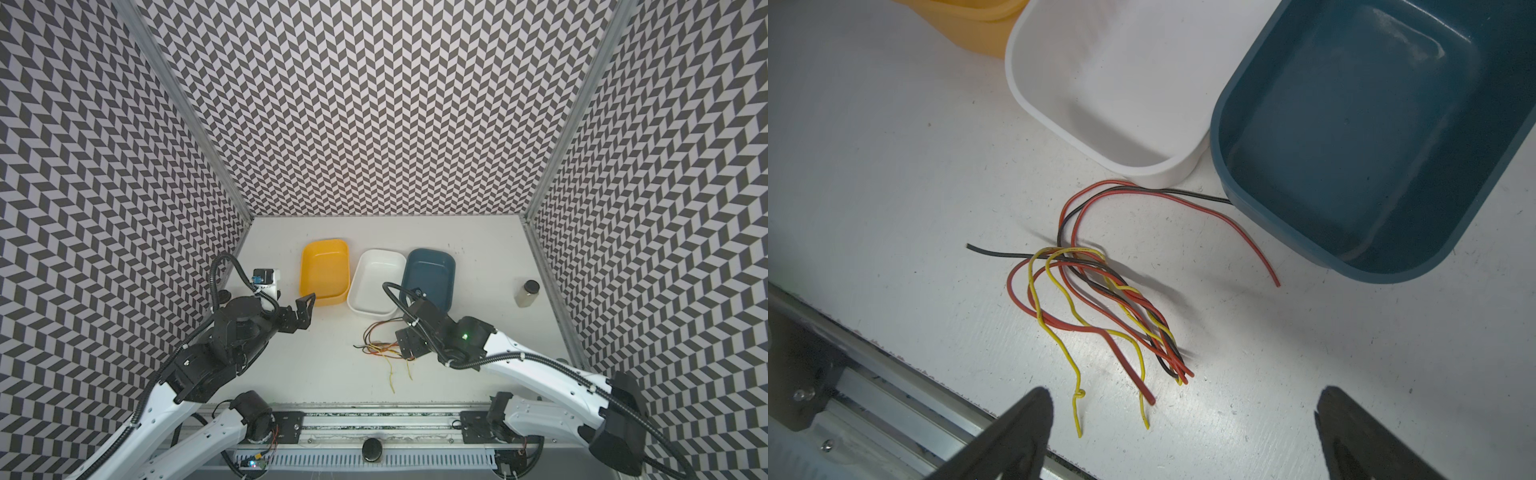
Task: Untangle the cables
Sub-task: 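Move the right gripper over the wire bundle while the left gripper hovers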
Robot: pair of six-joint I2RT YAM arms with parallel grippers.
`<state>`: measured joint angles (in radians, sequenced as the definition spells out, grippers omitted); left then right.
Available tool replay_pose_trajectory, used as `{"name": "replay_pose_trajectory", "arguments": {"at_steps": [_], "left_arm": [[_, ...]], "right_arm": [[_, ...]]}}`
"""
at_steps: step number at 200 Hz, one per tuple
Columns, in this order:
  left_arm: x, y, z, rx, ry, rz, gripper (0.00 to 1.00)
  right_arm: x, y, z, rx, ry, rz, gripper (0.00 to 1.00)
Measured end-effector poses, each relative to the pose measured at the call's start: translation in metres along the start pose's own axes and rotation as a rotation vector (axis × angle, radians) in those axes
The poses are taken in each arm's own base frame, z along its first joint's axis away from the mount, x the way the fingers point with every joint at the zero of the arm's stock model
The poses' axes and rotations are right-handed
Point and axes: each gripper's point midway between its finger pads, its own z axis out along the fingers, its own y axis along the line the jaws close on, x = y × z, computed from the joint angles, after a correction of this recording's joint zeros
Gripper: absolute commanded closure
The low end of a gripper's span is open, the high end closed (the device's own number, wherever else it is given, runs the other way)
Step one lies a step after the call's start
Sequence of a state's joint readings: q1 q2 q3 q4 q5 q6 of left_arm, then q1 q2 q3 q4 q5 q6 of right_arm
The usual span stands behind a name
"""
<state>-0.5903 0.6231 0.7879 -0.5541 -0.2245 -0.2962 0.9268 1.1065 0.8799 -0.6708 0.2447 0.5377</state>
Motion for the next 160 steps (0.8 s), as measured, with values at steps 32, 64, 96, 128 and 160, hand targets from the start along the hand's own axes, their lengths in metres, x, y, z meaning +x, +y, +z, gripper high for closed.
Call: {"name": "replay_pose_trajectory", "arguments": {"at_steps": [32,64,96,128,160], "left_arm": [[0.001,-0.001,0.001,0.004,0.007,0.006,0.00],[0.003,-0.003,0.002,0.013,0.014,0.013,0.00],[0.004,-0.005,0.003,0.021,0.019,0.015,0.00],[0.007,-0.007,0.006,0.026,0.033,0.019,0.00],[0.009,-0.008,0.008,0.027,0.044,0.022,0.00]], "right_arm": [[-0.001,0.000,0.001,-0.001,-0.005,0.030,0.01],[0.002,0.003,0.007,-0.004,0.012,0.039,0.03],[0.006,0.009,0.010,-0.022,0.037,0.028,0.04],[0.012,0.025,0.011,-0.080,0.059,-0.015,0.05],[0.024,0.038,0.018,-0.090,0.103,-0.098,0.04]]}}
